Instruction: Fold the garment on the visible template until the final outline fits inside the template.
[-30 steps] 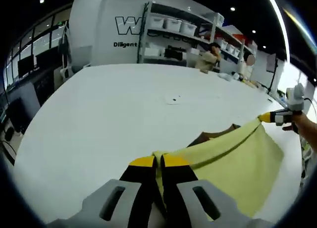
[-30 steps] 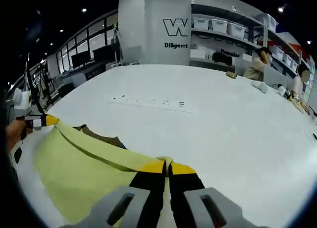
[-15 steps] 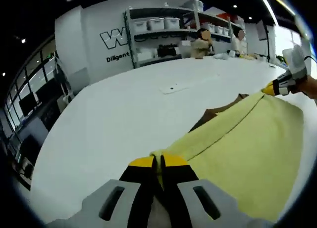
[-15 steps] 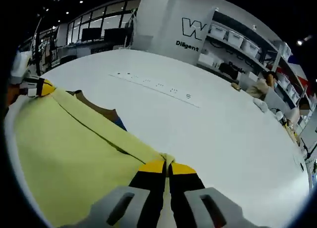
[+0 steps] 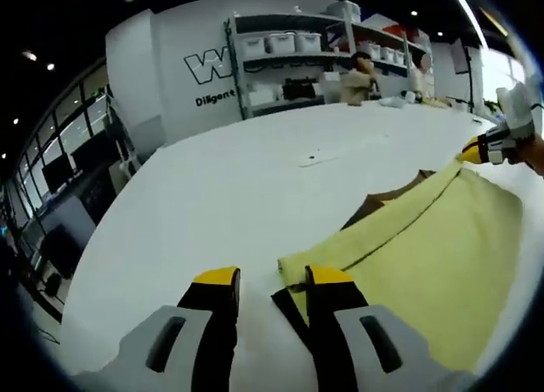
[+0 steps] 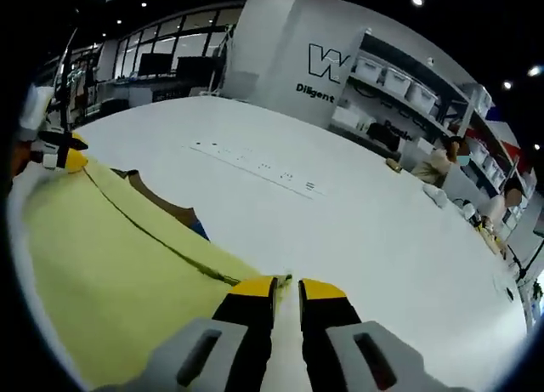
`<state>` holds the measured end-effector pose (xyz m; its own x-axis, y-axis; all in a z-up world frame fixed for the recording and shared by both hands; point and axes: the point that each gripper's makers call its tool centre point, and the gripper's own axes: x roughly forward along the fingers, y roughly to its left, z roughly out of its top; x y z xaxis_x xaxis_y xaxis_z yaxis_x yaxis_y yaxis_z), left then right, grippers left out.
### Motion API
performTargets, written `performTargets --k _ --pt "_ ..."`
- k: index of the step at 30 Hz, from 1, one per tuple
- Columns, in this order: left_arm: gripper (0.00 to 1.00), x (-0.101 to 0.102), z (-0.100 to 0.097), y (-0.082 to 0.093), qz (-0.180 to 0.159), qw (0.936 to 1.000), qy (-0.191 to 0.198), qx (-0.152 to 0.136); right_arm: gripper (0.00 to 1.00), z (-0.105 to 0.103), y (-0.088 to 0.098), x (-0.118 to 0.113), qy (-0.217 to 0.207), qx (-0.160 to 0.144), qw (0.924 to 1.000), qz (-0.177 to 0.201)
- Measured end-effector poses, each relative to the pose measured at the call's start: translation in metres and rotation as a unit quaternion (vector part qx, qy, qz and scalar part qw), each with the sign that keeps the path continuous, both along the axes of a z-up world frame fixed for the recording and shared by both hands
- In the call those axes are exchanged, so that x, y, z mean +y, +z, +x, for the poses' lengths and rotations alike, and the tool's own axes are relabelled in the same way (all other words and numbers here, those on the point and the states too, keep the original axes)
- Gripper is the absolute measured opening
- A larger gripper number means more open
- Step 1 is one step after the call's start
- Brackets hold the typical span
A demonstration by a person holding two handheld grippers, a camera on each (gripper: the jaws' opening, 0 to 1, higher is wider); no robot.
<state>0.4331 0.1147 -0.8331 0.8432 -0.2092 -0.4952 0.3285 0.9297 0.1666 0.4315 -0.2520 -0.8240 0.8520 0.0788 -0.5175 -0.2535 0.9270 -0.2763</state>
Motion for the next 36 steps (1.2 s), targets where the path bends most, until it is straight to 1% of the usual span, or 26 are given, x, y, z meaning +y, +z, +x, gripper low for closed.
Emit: performTargets --k 2,3,4,7,8,10,11,12,13,14,15,17,21,22,23,25,28,32,36 --pt "0.27 -0.003 -0.004 0.008 0.005 0.9999 -0.007 -0.013 0.08 -0.002 0.011 0.003 0.002 -0.018 0.9998 0.003" --pt "0.25 -0.007 -0.007 0.014 -0.003 0.9997 -0.011 -0.021 0.08 -0.004 0.018 0.005 0.008 -0.028 0.9996 -0.002" --pt "0.24 -0.012 -0.011 0.018 -0.014 0.9995 -0.012 -0.025 0.07 -0.005 0.020 0.005 0.008 -0.029 0.9995 -0.002" --pt "0.24 -0.020 -0.018 0.024 -0.014 0.9991 -0.019 -0.034 0.09 -0.013 0.034 0.010 0.011 -0.049 0.9987 0.000" --pt "0.22 -0.025 -0.024 0.027 -0.021 0.9988 -0.022 -0.038 0.09 -0.019 0.041 0.011 0.010 -0.060 0.9981 0.002" --pt "0.16 -0.028 -0.028 0.028 -0.023 0.9987 -0.023 -0.040 0.08 -0.024 0.045 0.013 0.012 -0.068 0.9976 0.005" --pt "0.08 -0.031 -0.032 0.027 -0.021 0.9986 -0.025 -0.042 0.02 -0.028 0.042 0.015 0.015 -0.066 0.9977 0.004" --pt "0.02 -0.031 -0.033 0.026 -0.021 0.9986 -0.027 -0.041 0.00 -0.029 0.039 0.015 0.017 -0.061 0.9980 0.000" --pt "0.00 -0.034 -0.034 0.023 -0.025 0.9986 -0.031 -0.035 0.00 -0.032 0.029 0.016 0.028 -0.042 0.9987 -0.009" --pt "0.00 -0.036 -0.035 0.019 -0.027 0.9985 -0.034 -0.034 0.00 -0.033 0.022 0.017 0.027 -0.036 0.9990 -0.007" --pt "0.00 -0.035 -0.034 0.016 -0.021 0.9987 -0.032 -0.032 0.00 -0.034 0.015 0.019 0.028 -0.024 0.9993 -0.002" --pt "0.00 -0.034 -0.033 0.008 -0.023 0.9991 -0.030 -0.019 0.00 -0.031 0.011 0.023 0.031 -0.020 0.9993 0.004" --pt "0.00 -0.036 -0.032 0.000 -0.027 0.9992 -0.028 -0.004 0.00 -0.023 0.009 0.033 0.041 -0.018 0.9990 0.003" --pt "0.00 -0.036 -0.032 -0.004 -0.025 0.9993 -0.026 0.004 0.00 -0.019 0.006 0.036 0.045 -0.015 0.9989 0.004" --pt "0.00 -0.035 -0.032 -0.005 -0.024 0.9994 -0.026 0.006 0.00 -0.018 0.005 0.037 0.046 -0.015 0.9988 0.004" --pt "0.00 -0.033 -0.029 -0.012 -0.021 0.9994 -0.021 0.016 0.00 -0.011 -0.007 0.042 0.052 -0.003 0.9986 0.004" --pt "0.00 -0.031 -0.024 -0.019 -0.017 0.9994 -0.018 0.025 0.00 -0.007 -0.016 0.041 0.050 0.007 0.9987 0.007" --pt "0.00 -0.030 -0.015 -0.025 -0.011 0.9993 -0.017 0.031 0.00 -0.004 -0.025 0.039 0.044 0.015 0.9988 0.013" --pt "0.00 -0.032 -0.003 -0.023 -0.008 0.9995 -0.019 0.025 0.00 -0.002 -0.030 0.040 0.044 0.015 0.9987 0.021"
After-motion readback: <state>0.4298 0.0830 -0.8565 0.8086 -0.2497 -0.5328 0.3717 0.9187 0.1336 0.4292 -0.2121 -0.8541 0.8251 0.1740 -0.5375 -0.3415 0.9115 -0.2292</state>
